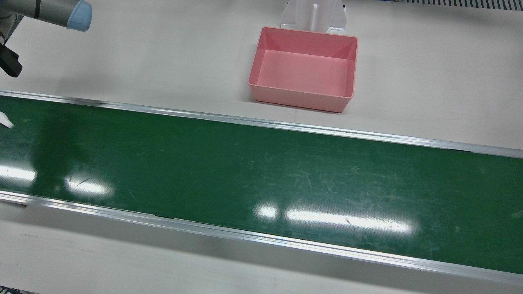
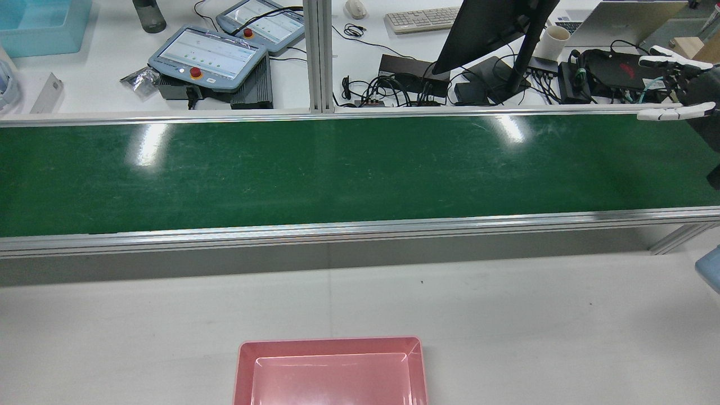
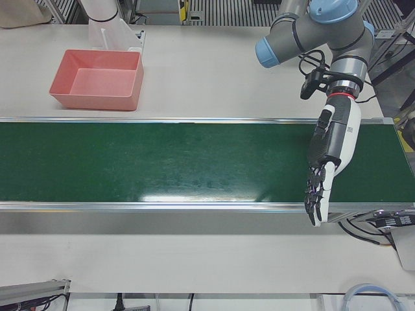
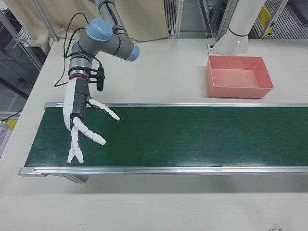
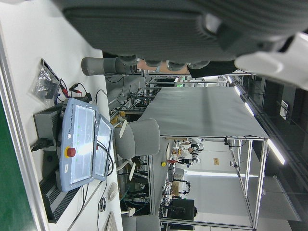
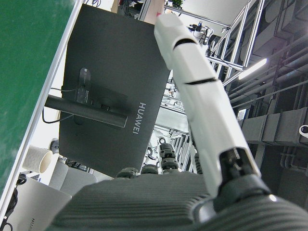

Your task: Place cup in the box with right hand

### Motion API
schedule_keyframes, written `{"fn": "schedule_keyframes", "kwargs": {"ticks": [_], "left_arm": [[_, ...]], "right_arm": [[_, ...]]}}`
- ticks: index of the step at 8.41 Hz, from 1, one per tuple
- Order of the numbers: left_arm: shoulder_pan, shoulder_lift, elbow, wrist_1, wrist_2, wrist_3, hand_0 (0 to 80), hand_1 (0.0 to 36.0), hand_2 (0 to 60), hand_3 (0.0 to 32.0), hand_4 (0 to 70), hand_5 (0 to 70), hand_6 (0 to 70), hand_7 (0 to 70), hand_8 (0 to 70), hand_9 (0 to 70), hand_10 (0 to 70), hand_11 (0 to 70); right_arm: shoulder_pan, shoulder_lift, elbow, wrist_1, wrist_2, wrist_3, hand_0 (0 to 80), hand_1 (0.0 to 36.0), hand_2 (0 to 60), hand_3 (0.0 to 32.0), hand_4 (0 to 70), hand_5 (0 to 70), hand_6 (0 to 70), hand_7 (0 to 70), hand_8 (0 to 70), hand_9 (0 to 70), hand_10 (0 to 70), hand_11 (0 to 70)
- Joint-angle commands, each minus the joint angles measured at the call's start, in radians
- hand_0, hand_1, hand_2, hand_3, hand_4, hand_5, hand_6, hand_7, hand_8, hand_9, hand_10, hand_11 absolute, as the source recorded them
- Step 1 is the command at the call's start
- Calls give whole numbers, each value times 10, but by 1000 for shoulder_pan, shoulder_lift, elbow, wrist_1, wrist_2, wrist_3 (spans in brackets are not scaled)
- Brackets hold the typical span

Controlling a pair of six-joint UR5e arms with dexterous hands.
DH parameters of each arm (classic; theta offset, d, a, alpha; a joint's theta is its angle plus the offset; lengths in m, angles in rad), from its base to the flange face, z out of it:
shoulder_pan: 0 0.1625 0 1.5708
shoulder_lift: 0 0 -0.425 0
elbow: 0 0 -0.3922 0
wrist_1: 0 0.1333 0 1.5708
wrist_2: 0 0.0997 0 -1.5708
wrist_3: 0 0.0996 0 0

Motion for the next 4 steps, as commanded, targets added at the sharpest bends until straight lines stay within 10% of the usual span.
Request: {"fn": "schedule_keyframes", "kwargs": {"ticks": [1, 2, 4], "left_arm": [[0, 0, 0, 0, 0, 0, 0, 0, 0, 0, 0, 0, 0, 0, 0, 0, 0, 0], [0, 0, 0, 0, 0, 0, 0, 0, 0, 0, 0, 0, 0, 0, 0, 0, 0, 0], [0, 0, 0, 0, 0, 0, 0, 0, 0, 0, 0, 0, 0, 0, 0, 0, 0, 0]], "right_arm": [[0, 1, -2, 2, -1, -2, 786, 352, 166, 0, 15, 106, 58, 173, 1, 20, 0, 0], [-5, 1, -9, 2, -1, -3, 741, 347, 242, 0, 11, 102, 58, 185, 1, 23, 0, 0], [-7, -1, -11, 6, 0, -6, 618, 260, 83, 0, 40, 78, 58, 216, 1, 29, 0, 0]]}}
